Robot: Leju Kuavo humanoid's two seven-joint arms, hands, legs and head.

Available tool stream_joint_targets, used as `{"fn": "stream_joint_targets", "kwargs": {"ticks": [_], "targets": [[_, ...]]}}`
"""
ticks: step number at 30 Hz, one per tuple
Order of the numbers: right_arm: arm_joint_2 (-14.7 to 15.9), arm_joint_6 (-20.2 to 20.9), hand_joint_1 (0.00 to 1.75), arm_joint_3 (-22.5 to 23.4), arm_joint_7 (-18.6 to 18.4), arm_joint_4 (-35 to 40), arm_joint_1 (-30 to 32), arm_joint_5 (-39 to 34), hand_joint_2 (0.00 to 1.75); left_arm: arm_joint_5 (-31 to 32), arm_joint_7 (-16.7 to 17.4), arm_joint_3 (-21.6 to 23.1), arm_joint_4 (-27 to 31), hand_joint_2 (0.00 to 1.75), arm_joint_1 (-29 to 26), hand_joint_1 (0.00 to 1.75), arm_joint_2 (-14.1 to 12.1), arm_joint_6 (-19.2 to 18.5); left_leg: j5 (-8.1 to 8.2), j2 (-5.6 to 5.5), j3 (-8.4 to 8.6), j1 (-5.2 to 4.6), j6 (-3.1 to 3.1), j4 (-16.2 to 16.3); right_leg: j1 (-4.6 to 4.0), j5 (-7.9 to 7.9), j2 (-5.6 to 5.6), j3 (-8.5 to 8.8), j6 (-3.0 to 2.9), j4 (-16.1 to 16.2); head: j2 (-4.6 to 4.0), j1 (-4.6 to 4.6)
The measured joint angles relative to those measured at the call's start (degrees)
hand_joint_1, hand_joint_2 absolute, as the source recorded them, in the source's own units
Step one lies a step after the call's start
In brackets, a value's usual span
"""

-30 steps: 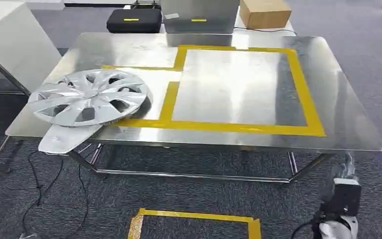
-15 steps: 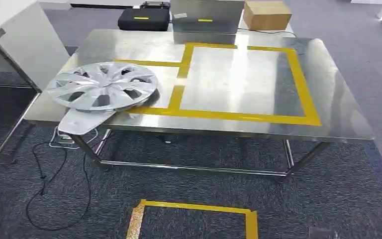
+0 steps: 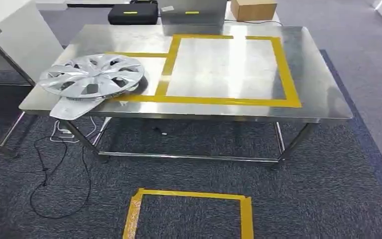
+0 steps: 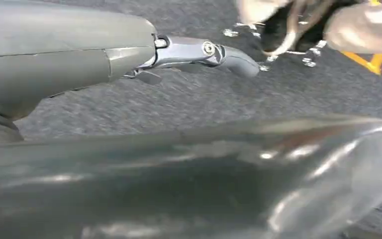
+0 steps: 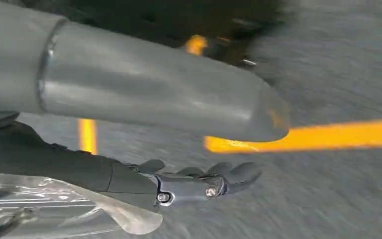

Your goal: Take the parts from the cabinet and place them on the table.

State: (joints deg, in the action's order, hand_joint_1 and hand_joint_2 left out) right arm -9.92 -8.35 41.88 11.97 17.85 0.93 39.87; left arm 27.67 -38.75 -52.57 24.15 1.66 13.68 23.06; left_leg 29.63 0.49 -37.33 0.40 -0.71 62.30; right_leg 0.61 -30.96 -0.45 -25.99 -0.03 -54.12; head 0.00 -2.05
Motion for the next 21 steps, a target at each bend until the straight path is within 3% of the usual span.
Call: {"fn": "stream_joint_targets", "kwargs": {"ticks": [1,2,3,4,5,7,8,9,11,12,13,14,15,17,18,19,20,21], "targets": [[0.0,0.48,0.0,-0.04,-0.57,-0.61,-0.03,0.66,0.0,0.35,0.02,-0.09,-0.55,0.0,0.12,0.0,-0.04,0.44,3.39,0.0,-0.95,0.01,-0.24,4.65,-0.1,0.49,-0.07,-0.58,-0.17,-0.15,0.0,0.04],[0.04,0.63,0.0,-0.09,-0.98,-1.07,-0.09,1.14,0.0,0.55,0.02,-0.11,-1.01,0.0,0.29,0.0,-0.13,0.63,5.64,0.0,-1.8,0.01,-0.33,9.12,-0.21,0.85,-0.15,-1.23,-0.23,-0.38,0.0,0.11],[0.07,0.87,0.0,-0.15,-1.28,-1.44,-0.13,1.61,0.0,0.72,0.0,-0.15,-1.41,0.0,0.44,0.0,-0.2,0.78,6.48,0.0,-2.12,0.01,-0.33,12.47,-0.34,1.25,-0.21,-1.51,-0.26,-0.77,0.0,0.17],[0.17,1.0,0.0,-0.17,-1.48,-1.66,-0.21,1.92,0.0,0.98,0.02,-0.17,-1.7,0.0,0.57,0.0,-0.35,0.83,5.65,-0.01,-1.56,0.0,-0.24,13.14,-0.46,1.64,-0.24,-2.45,-0.25,-1.13,0.0,0.19],[0.28,1.11,0.0,-0.2,-1.62,-1.85,-0.26,2.29,0.0,1.11,0.02,-0.2,-2.01,0.0,0.66,0.0,-0.41,0.94,3.82,-0.03,-0.03,-0.02,-0.02,11.82,-0.56,2.0,-0.2,-3.34,-0.24,-1.57,0.0,0.15],[0.33,1.38,0.0,-0.33,-1.77,-2.16,-0.29,3.02,0.0,1.7,0.02,-0.2,-2.53,0.0,0.89,0.0,-0.63,1.05,0.02,-0.1,6.54,-0.18,0.85,1.89,-0.7,2.36,-0.1,-4.62,-0.09,-2.42,0.0,0.2],[0.33,1.59,0.0,-0.5,-1.81,-2.34,-0.3,3.26,0.0,1.75,0.04,-0.2,-2.71,0.0,1.06,0.0,-0.72,1.11,0.47,-0.32,9.15,-0.35,1.43,-2.88,-0.66,2.46,-0.15,-5.11,0.06,-2.67,0.0,0.17],[0.33,1.77,0.0,-0.66,-1.81,-2.6,-0.53,3.41,0.0,1.86,0.07,-0.2,-2.99,0.0,1.17,0.0,-0.79,1.13,0.8,-0.37,10.1,-0.53,1.58,-4.74,-0.99,2.85,-0.19,-5.47,0.43,-3.08,0.02,0.09],[0.42,1.88,0.0,-0.72,-1.81,-2.93,-0.67,3.54,0.0,2.01,0.07,-0.24,-3.43,0.0,1.35,0.0,-0.87,1.18,0.62,-0.37,9.82,-0.83,1.73,-5.01,-0.64,3.75,-0.21,-5.96,1.08,-2.92,0.0,0.09],[0.41,1.88,0.0,-0.79,-1.83,-3.1,-0.67,3.54,0.0,2.01,0.09,-0.24,-3.6,0.0,1.35,0.0,-0.87,1.18,0.3,-0.36,9.59,-0.95,2.02,-5.1,-0.58,4.16,-0.21,-6.1,1.35,-2.74,0.0,0.22],[0.48,1.88,0.0,-0.81,-1.83,-3.21,-0.63,3.56,0.0,1.99,0.09,-0.28,-3.76,0.0,1.36,0.0,-0.81,1.2,-0.22,-0.22,9.17,-0.48,2.47,-6.53,-0.81,4.01,-0.14,-6.35,1.73,-2.85,0.0,0.11],[0.59,1.88,0.0,-0.85,-1.83,-3.25,-0.68,3.56,0.0,2.01,0.09,-0.31,-3.93,0.0,1.54,0.0,-0.83,1.22,-0.65,-0.05,9.39,-0.36,2.82,-6.64,-0.63,2.14,0.17,-7.02,2.04,-3.64,0.0,0.22],[0.63,2.01,0.0,-0.9,-1.81,-3.36,-0.66,3.65,0.0,2.05,0.09,-0.31,-4.0,0.0,1.72,0.0,-0.92,1.35,-1.07,-0.02,8.71,-0.34,3.33,-6.71,-0.56,-1.02,0.28,-8.37,2.26,-6.62,0.0,-0.37],[0.79,2.6,0.0,-1.01,-1.66,-3.5,-0.74,3.69,0.0,2.29,0.15,-0.33,-4.22,0.0,1.73,0.0,-1.03,1.42,-1.93,0.07,7.22,-0.49,3.34,-6.26,-0.43,-6.44,0.3,-10.77,2.65,-15.2,0.02,-0.44],[0.81,3.17,0.0,-1.05,-1.64,-3.58,-0.74,3.71,0.0,2.54,0.17,-0.35,-4.39,0.0,1.72,0.0,-1.03,1.59,-2.3,0.2,6.41,-0.53,3.34,-5.89,-0.44,-7.5,0.3,-11.51,2.73,-18.63,0.0,-0.5],[0.83,3.78,0.0,-1.05,-1.86,-3.69,-0.72,3.74,0.0,2.95,0.17,-0.35,-4.57,0.0,1.73,0.0,-1.05,1.88,-2.63,0.31,5.58,-0.55,3.34,-5.55,-0.44,-7.03,0.3,-11.34,2.81,-19.98,0.0,-0.46],[0.87,4.59,0.0,-1.03,-2.49,-3.76,-0.72,3.78,0.0,3.39,0.22,-0.35,-4.76,0.0,1.81,0.0,-1.05,2.27,-2.97,0.35,4.71,-0.55,3.3,-5.11,-0.43,-4.93,0.29,-9.85,2.77,-18.63,0.0,-0.48],[0.9,5.33,0.0,-1.03,-3.19,-3.84,-0.73,3.82,0.0,3.97,0.35,-0.35,-4.98,0.0,1.89,0.0,-1.05,2.66,-3.3,0.34,3.94,-0.55,3.24,-4.73,-0.43,-2.43,0.29,-7.29,2.72,-15.04,0.0,-0.46]]}}
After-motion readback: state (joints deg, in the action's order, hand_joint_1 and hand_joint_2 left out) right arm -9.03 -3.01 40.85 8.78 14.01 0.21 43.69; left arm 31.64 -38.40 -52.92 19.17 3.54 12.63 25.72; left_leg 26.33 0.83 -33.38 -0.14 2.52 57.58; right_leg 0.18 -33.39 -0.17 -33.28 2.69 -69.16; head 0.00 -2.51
